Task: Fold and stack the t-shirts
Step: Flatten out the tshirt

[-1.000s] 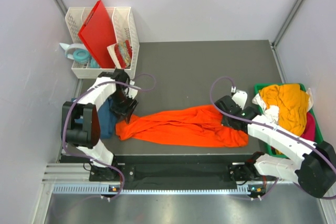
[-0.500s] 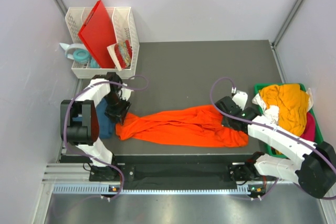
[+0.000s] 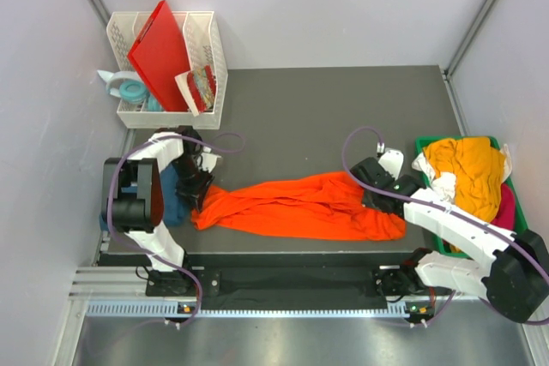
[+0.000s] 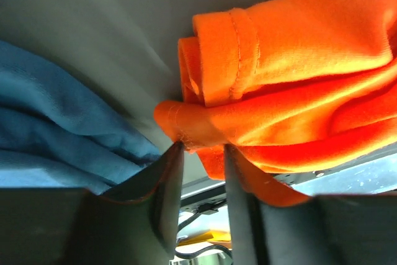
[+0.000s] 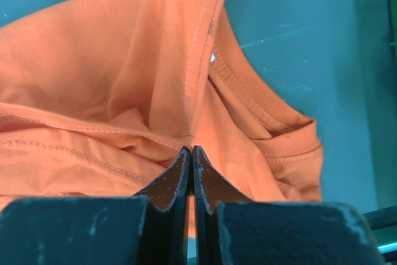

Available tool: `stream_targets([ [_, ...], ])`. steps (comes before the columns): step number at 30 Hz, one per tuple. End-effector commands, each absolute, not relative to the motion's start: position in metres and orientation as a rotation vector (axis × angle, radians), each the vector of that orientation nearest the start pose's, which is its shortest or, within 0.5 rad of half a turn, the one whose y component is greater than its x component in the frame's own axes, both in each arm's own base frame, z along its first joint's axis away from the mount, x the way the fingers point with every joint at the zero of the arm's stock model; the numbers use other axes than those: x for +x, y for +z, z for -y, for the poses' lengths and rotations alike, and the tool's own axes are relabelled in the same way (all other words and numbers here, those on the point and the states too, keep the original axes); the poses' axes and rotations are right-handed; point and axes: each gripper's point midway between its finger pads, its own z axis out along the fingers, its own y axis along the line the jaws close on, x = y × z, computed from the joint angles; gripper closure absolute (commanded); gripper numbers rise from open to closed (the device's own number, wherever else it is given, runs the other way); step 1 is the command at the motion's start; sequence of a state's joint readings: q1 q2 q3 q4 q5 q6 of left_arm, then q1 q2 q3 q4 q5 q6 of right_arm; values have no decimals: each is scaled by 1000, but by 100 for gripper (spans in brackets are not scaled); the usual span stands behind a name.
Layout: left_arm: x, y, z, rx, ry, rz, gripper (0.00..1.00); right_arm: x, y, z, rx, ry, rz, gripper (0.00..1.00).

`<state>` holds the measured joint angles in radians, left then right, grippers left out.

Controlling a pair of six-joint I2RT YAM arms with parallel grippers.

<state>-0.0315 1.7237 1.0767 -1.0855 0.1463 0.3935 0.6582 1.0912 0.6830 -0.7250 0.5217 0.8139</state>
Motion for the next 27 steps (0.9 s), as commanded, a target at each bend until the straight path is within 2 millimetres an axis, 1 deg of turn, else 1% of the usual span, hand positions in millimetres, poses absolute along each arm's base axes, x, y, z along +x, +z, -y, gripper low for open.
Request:
stream_targets([
  [1,213,33,20,689,-330,-3175,68,226,88,-94,346,-98,-2407,100],
  [2,213,33,19,695,-326,-3176,72,226,87,-94,344,-95,-2410,100],
  [4,212,33,19,697,-333,-3178,77,226,87,-95,348,-93,-2410,100],
  [5,212,33,19,699,-333,-3176,85,226,86,-95,350,-91,-2410,100],
  [7,212,33,19,700,-330,-3177,94,226,85,-95,351,-91,-2410,100],
  [9,211,34,20,696,-340,-3182,97,226,85,-96,355,-86,-2409,100],
  [10,212,35,20,696,-337,-3176,96,226,85,-96,351,-85,-2411,100],
  [11,214,38,21,690,-338,-3168,92,226,85,-96,354,-86,-2412,100],
  [12,215,39,21,689,-340,-3159,80,225,84,-96,354,-85,-2413,100],
  [14,222,46,22,675,-321,-3120,68,225,84,-96,356,-84,-2412,100],
  [15,224,48,22,669,-321,-3109,55,225,83,-96,356,-83,-2413,100],
  [16,227,51,22,661,-312,-3095,51,225,83,-96,359,-81,-2413,100],
  [19,228,52,22,654,-306,-3089,46,225,81,-97,355,-79,-2420,100],
  [21,230,49,21,650,-287,-3088,45,226,82,-98,356,-76,-2417,100],
  [27,225,29,19,638,-282,-3133,45,226,82,-98,354,-78,-2419,100],
])
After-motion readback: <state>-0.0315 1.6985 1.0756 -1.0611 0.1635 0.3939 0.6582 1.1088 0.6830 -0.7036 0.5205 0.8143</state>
